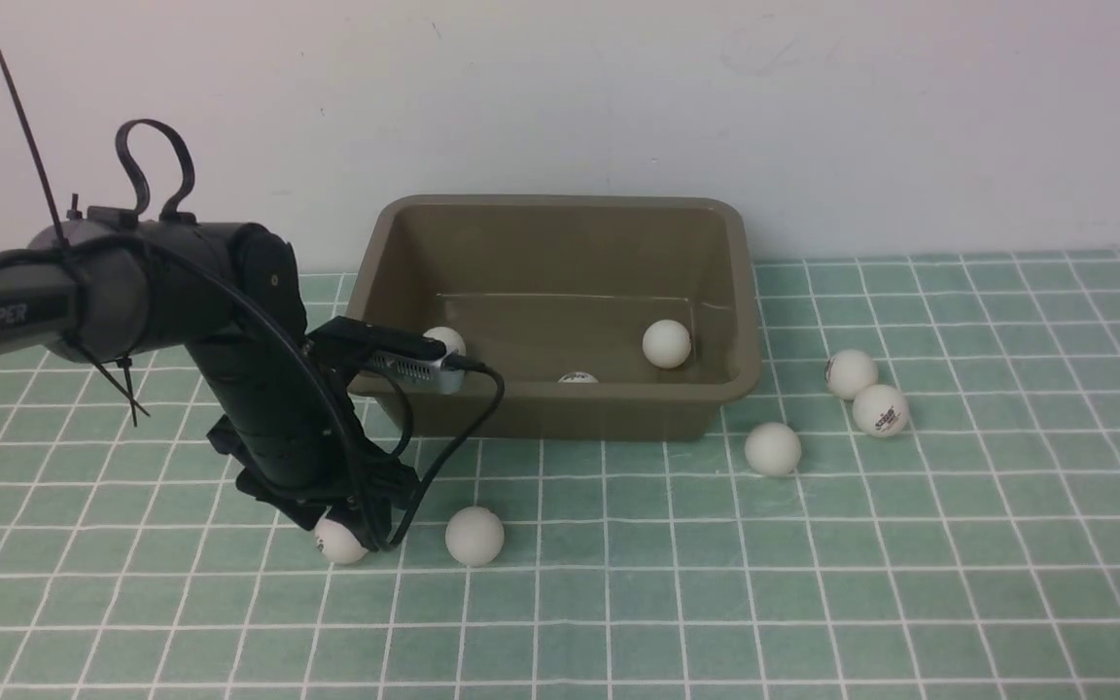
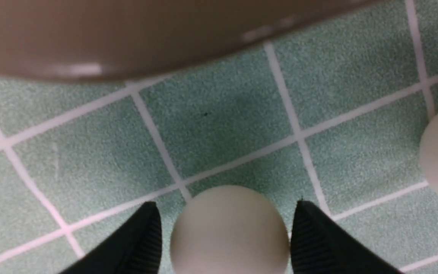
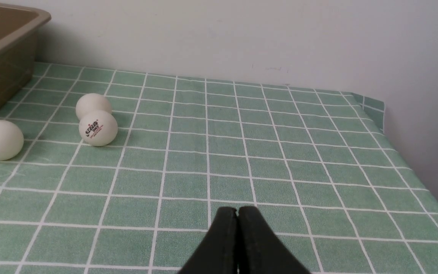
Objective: Put the table tennis balls in the box on the green coffee tablecloth.
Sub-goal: 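Reach for and grasp a ping pong ball on the table beside the basket, then drop the ball into the bin, then reach for and grasp a ping pong ball on the table beside the basket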
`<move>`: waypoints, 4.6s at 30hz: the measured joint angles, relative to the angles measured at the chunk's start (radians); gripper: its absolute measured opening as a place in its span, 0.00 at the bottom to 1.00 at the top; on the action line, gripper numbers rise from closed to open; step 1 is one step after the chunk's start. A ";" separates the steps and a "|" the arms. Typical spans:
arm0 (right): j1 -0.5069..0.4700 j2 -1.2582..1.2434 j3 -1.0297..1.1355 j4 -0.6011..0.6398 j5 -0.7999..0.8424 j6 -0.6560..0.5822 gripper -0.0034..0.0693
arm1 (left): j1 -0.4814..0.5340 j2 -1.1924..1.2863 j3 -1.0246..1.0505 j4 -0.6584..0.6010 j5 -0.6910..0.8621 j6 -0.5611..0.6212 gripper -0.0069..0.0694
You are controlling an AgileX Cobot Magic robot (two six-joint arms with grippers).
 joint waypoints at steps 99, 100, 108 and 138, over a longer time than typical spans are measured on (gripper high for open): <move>0.000 0.000 0.000 0.000 0.000 0.000 0.02 | -0.200 -0.045 -0.082 -0.028 0.086 0.034 0.68; 0.000 0.000 0.000 0.000 0.000 0.000 0.02 | -0.200 -0.045 -0.078 -0.030 0.068 0.035 0.68; 0.000 0.000 0.000 0.000 0.000 0.000 0.02 | -0.200 -0.045 -0.073 -0.035 0.002 0.042 0.68; 0.000 0.000 0.000 0.000 0.000 0.000 0.02 | -0.200 0.041 -0.140 -0.073 0.183 0.047 0.55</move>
